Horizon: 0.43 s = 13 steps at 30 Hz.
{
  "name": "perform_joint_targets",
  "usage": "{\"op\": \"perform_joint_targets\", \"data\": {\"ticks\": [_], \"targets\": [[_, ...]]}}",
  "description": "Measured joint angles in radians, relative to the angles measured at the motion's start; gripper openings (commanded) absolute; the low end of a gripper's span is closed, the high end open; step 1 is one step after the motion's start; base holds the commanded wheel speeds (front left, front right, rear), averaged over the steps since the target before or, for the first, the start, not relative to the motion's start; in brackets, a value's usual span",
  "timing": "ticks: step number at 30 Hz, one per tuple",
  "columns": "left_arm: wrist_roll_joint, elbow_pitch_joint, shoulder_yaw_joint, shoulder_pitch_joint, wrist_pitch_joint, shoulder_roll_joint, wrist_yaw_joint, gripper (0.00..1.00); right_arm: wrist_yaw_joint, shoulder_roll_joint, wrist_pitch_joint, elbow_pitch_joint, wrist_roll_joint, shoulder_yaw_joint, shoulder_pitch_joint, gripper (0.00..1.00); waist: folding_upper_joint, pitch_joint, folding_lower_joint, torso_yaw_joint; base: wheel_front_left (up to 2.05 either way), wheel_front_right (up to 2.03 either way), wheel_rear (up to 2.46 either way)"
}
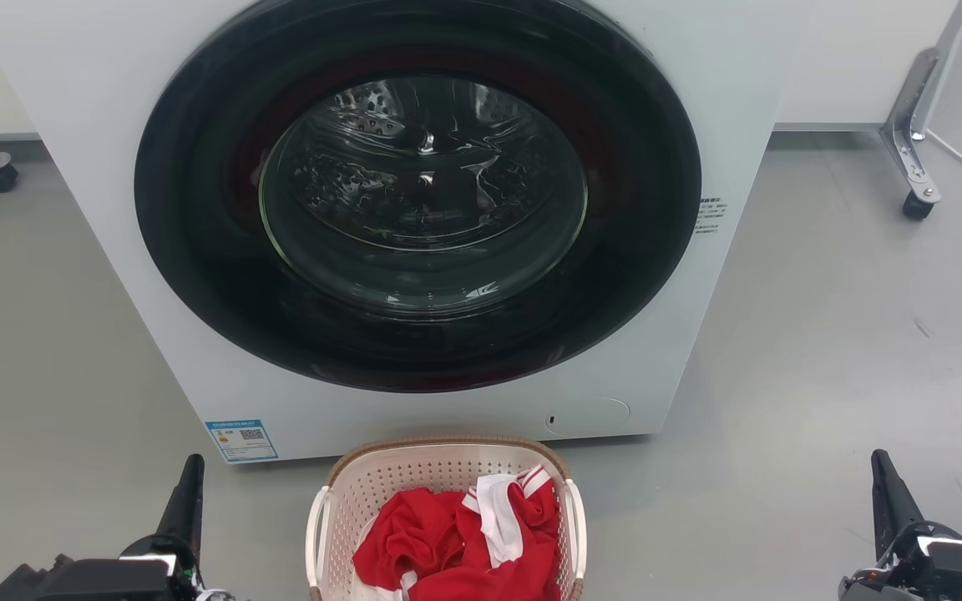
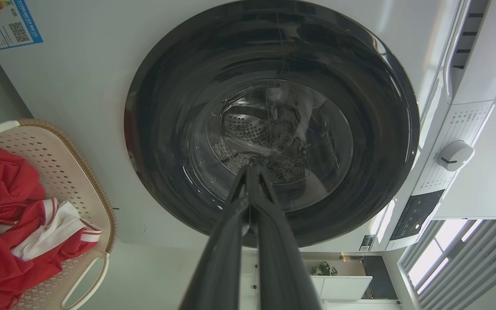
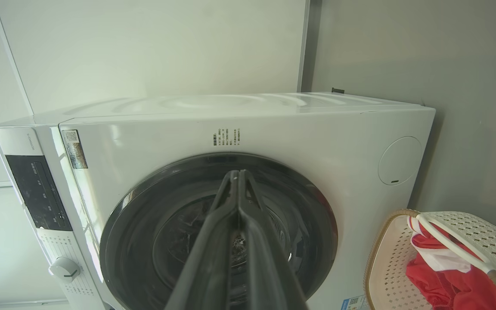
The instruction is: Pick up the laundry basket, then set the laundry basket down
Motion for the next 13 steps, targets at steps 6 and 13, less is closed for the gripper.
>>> {"op": "perform_joint_targets", "data": {"ticks": [6,13], "targets": [[0.0,0.0,0.0,0.0,0.0,0.0,0.0,0.0,0.0,0.0,0.0,0.0,0.0,0.0,0.0,0.0,0.0,0.0,0.0,0.0,0.0,0.0,0.0],[0.0,0.0,0.0,0.0,0.0,0.0,0.0,0.0,0.0,0.0,0.0,0.0,0.0,0.0,0.0,0.0,0.0,0.0,-0.0001,0.0,0.0,0.0,0.0]]}}
